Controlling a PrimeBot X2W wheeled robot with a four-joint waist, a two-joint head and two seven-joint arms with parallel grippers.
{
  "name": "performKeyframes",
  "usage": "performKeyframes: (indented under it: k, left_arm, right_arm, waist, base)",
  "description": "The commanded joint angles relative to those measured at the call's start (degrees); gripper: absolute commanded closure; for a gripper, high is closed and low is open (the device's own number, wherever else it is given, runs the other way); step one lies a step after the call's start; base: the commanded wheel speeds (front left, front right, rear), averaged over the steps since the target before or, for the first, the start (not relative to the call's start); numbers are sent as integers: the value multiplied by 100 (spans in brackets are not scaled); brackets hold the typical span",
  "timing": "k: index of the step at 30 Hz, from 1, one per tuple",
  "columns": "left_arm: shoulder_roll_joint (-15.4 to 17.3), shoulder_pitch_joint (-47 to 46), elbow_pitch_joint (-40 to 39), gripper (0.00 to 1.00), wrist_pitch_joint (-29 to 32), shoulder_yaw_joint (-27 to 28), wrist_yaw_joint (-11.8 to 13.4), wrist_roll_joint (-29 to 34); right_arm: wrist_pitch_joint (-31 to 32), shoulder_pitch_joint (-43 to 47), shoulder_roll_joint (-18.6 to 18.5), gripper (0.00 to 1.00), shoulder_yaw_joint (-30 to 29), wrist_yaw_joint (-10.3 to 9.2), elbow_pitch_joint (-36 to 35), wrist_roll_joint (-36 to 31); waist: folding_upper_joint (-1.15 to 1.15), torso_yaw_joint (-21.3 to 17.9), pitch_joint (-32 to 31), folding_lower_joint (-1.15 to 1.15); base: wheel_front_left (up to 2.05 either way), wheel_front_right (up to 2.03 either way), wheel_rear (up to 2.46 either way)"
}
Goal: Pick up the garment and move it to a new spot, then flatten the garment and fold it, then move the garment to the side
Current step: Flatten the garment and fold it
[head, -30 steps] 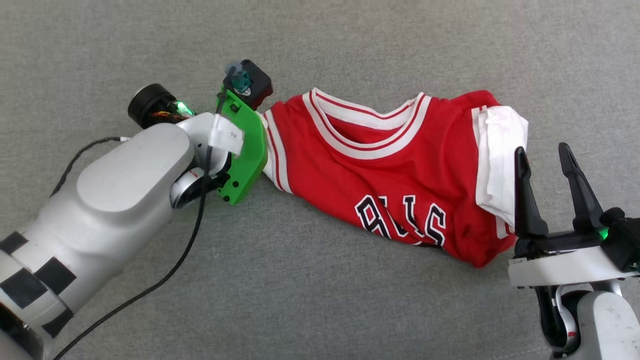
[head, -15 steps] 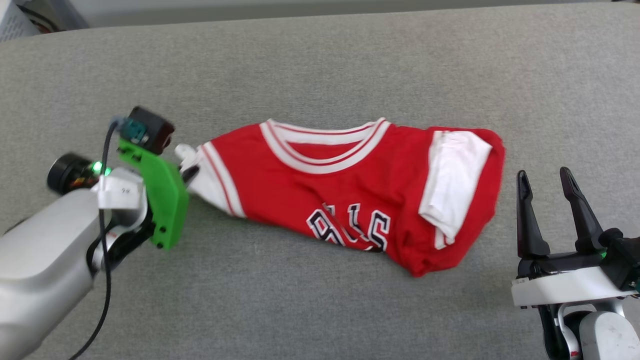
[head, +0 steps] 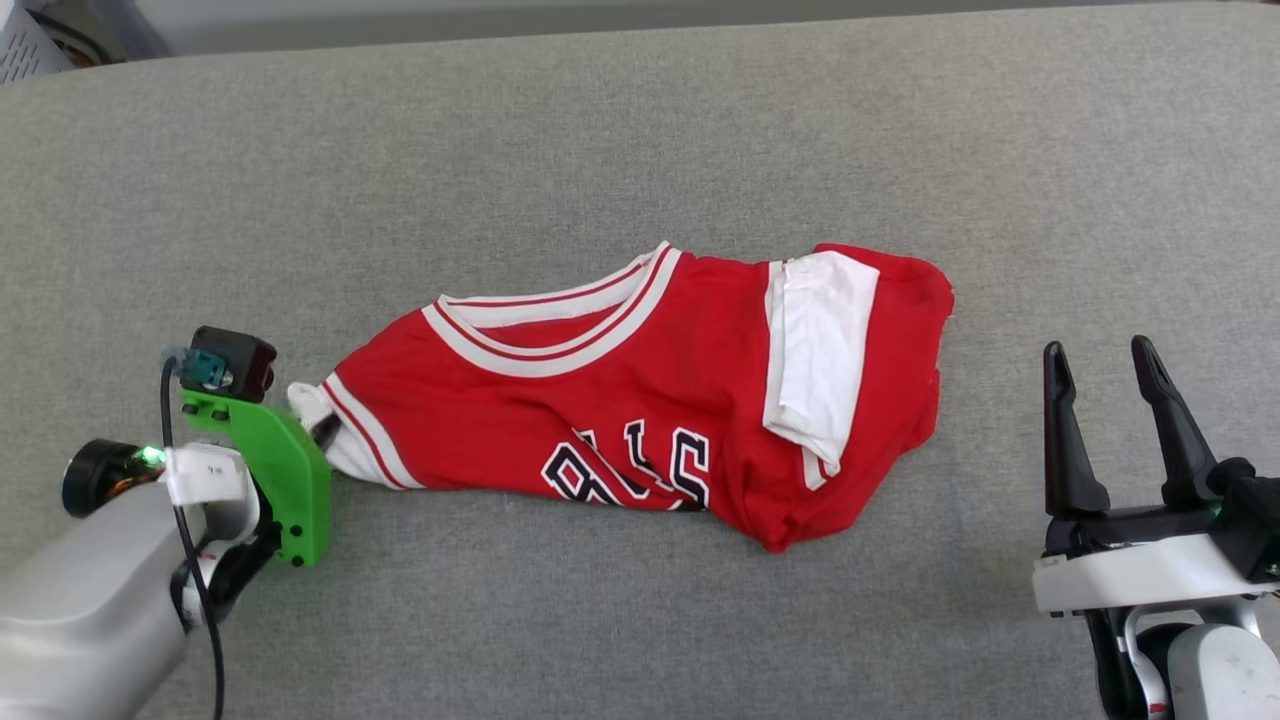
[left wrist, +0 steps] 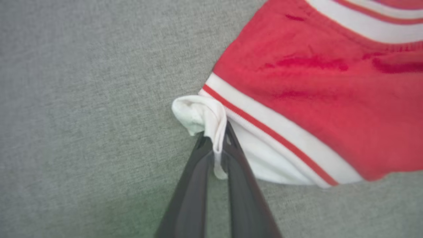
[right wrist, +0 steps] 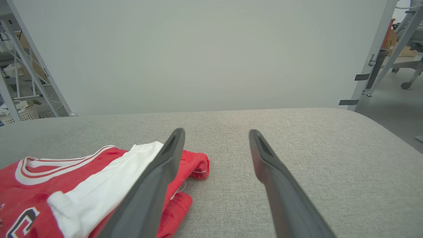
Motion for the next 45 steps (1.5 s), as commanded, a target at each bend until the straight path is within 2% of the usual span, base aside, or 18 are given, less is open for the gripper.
performKeyframes:
  k: [1, 6, 8, 11, 15, 20, 23, 25, 29, 33, 39, 42, 45]
  left_arm:
    - [-187, 213, 123, 0, -286, 1, 85, 102]
    - [-454, 373, 206, 0, -1926, 339, 677, 538]
    - [-556, 485, 124, 0, -2184, 478, 908, 677]
    - [-681, 653, -152, 0, -2288, 844, 1249, 956]
    - [-905, 1169, -1009, 0, -2296, 1895, 1760, 1882]
    - [-1382, 2163, -1886, 0, -2298, 3043, 2014, 3024]
    - [-1695, 2665, -2180, 0, -2298, 3525, 2010, 3504]
    - [-1910, 2938, -2332, 0, -2298, 3817, 1971, 3798]
    - [-2286, 3310, -2541, 0, -2298, 4285, 1799, 4289]
    - [-2615, 3526, -2611, 0, -2299, 4642, 1543, 4648]
    - [-2987, 3467, -2614, 0, -2299, 4947, 1153, 5076]
    - [-3155, 3379, -2614, 0, -2299, 5045, 995, 5249]
    - [-3313, 3294, -2603, 0, -2299, 5128, 849, 5396]
  right_arm:
    - [-52, 62, -5, 0, -45, -5, -17, -67]
    - [-52, -4, -116, 0, -247, -5, -182, -222]
    - [-52, -97, -266, 0, -314, -5, -280, -252]
    - [-52, -331, -560, 0, -384, -5, -419, -259]
    - [-52, -768, -1073, 0, -301, -5, -512, -181]
    - [-52, -1412, -1990, 0, 312, -5, -200, 123]
    - [-4, -1724, -2530, 0, 941, -5, 166, 411]
    - [300, -2002, -2898, 0, 1437, -5, 328, 756]
    - [1349, -2612, -3650, 0, 2491, -5, 450, 1634]
    - [2752, -3128, -4263, 0, 3467, -5, 499, 2591]
    - [4855, -3560, -4667, 0, 4345, -5, 583, 3968]
    - [5471, -3693, -4676, 0, 4559, -5, 680, 4368]
    - [5654, -3813, -4542, 0, 4727, -5, 931, 4475]
  waist:
    - [0, 75, -150, 0]
    - [0, 237, -486, 0]
    - [0, 307, -585, 0]
    - [0, 404, -689, 0]
    - [0, 501, -767, 0]
    - [0, 574, -816, 0]
    - [0, 598, -835, 0]
    - [0, 622, -810, 0]
    - [0, 676, -701, 0]
    - [0, 757, -539, 0]
    - [0, 909, -226, 0]
    - [0, 988, -41, 0]
    - [0, 1059, 151, 0]
  base:
    - [0, 0, 0]
    - [0, 0, 0]
    - [0, 0, 0]
    - [0, 0, 0]
    - [0, 0, 0]
    - [0, 0, 0]
    - [0, 0, 0]
    - [0, 0, 0]
    - [0, 0, 0]
    - [0, 0, 0]
    - [0, 0, 0]
    - [0, 0, 0]
    - [0, 0, 0]
